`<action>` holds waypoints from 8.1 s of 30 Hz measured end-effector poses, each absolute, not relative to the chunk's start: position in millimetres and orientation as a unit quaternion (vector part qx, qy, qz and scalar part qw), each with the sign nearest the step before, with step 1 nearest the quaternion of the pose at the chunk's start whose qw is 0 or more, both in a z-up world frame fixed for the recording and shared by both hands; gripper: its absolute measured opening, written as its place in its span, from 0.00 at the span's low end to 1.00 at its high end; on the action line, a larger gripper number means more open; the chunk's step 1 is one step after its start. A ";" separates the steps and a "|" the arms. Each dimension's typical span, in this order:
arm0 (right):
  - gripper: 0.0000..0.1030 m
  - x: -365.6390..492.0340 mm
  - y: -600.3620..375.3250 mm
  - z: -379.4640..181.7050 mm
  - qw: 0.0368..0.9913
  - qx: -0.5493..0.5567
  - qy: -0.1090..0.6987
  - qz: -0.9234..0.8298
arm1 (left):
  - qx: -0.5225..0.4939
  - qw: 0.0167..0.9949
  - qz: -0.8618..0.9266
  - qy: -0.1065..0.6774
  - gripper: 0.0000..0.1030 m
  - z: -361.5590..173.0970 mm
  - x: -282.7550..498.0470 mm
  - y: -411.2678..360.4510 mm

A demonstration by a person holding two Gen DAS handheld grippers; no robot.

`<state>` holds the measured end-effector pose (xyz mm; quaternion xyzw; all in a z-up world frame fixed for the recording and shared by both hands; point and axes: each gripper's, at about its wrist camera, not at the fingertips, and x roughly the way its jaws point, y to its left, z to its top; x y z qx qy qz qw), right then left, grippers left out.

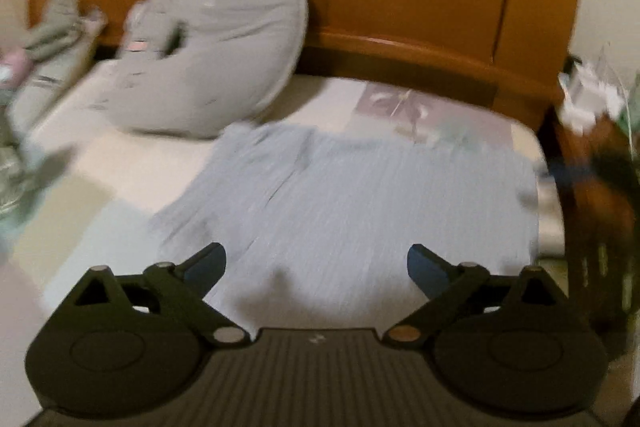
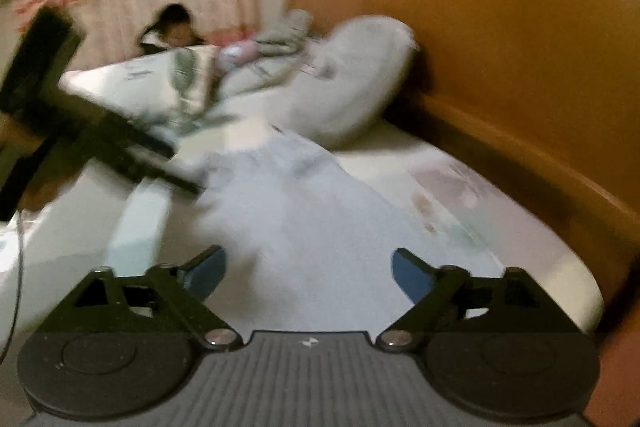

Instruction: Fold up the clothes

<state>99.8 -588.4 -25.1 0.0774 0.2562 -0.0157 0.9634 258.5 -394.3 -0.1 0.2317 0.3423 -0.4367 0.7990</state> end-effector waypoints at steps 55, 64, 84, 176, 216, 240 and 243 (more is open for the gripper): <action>1.00 84.7 -445.1 -48.5 0.899 -0.116 0.408 -0.107 | 0.126 0.888 -0.276 0.346 0.98 -80.1 136.7 -161.2; 1.00 85.4 -418.4 -75.8 0.861 -0.241 0.412 -0.175 | 0.121 0.887 -0.274 0.351 0.98 -79.3 135.1 -158.4; 1.00 70.3 -436.2 -42.8 0.912 -0.105 0.371 -0.143 | 0.128 0.888 -0.266 0.353 0.98 -64.4 127.1 -165.7; 1.00 108.7 -498.5 -53.9 0.889 0.081 0.440 -0.101 | 0.155 0.891 -0.263 0.337 0.98 -30.6 77.4 -176.8; 1.00 -63.1 -374.9 12.8 0.928 0.074 0.326 -0.166 | 0.093 0.902 -0.296 0.300 0.98 29.8 30.3 -184.9; 1.00 -70.3 -351.4 13.8 0.927 0.057 0.340 -0.146 | 0.078 0.897 -0.310 0.305 0.99 33.8 19.8 -182.9; 1.00 -69.8 -351.9 12.7 0.927 0.058 0.341 -0.144 | 0.077 0.897 -0.309 0.308 0.99 33.3 20.7 -183.8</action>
